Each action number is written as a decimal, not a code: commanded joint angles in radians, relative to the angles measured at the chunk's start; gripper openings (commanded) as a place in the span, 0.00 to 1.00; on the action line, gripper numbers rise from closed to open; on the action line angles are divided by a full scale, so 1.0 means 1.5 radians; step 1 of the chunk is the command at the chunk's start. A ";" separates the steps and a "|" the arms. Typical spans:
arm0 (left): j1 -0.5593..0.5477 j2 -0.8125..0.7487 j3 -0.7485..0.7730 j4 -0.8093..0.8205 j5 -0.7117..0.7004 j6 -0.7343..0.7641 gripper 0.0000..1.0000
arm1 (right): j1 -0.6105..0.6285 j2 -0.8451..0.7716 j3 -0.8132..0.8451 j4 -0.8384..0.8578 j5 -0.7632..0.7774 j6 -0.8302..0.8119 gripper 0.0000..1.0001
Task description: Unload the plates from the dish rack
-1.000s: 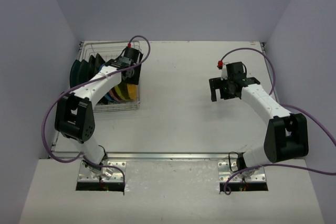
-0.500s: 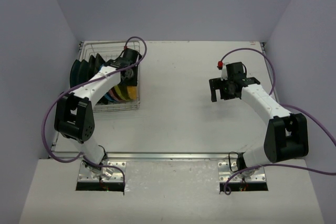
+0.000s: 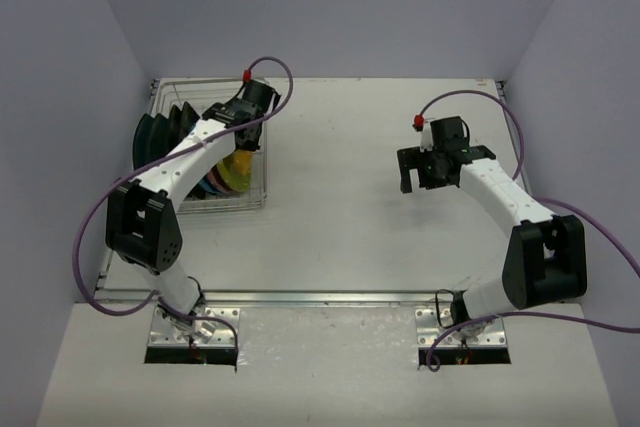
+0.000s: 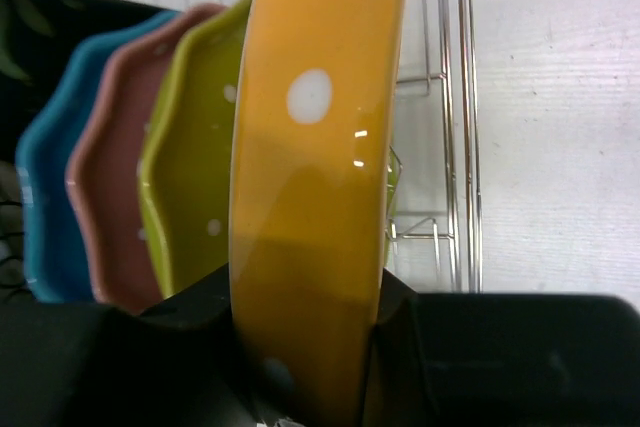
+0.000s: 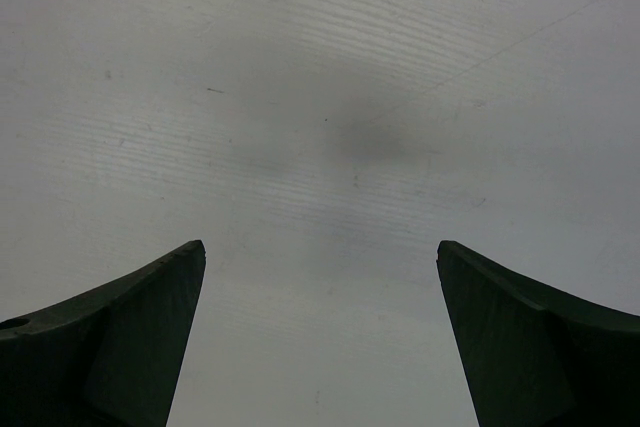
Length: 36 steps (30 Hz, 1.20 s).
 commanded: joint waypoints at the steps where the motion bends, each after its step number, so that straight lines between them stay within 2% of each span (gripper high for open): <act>1: -0.022 -0.070 0.055 0.052 -0.187 0.099 0.00 | 0.002 0.006 0.036 0.004 -0.014 0.011 0.99; 8: -0.061 -0.081 0.056 0.077 -0.267 0.149 0.00 | 0.002 0.003 0.043 -0.002 -0.028 0.009 0.99; 13: -0.064 -0.113 0.078 0.085 -0.221 0.157 0.00 | 0.002 -0.034 0.037 0.018 -0.110 0.015 0.99; 16: -0.062 -0.146 0.124 0.034 -0.053 0.111 0.00 | 0.002 -0.057 0.058 0.024 -0.188 0.032 0.99; 18: -0.060 -0.169 0.138 0.011 0.120 0.073 0.00 | 0.002 -0.067 0.075 0.027 -0.256 0.047 0.99; 23: -0.060 -0.224 0.060 0.058 0.459 0.009 0.00 | 0.002 -0.093 0.090 0.099 -0.387 0.110 0.99; 30: -0.059 -0.209 0.009 0.080 0.738 -0.023 0.00 | 0.002 -0.108 0.058 0.211 -0.489 0.208 0.99; 36: -0.058 -0.179 -0.006 0.097 0.875 -0.032 0.00 | 0.002 -0.078 0.036 0.303 -0.613 0.305 0.99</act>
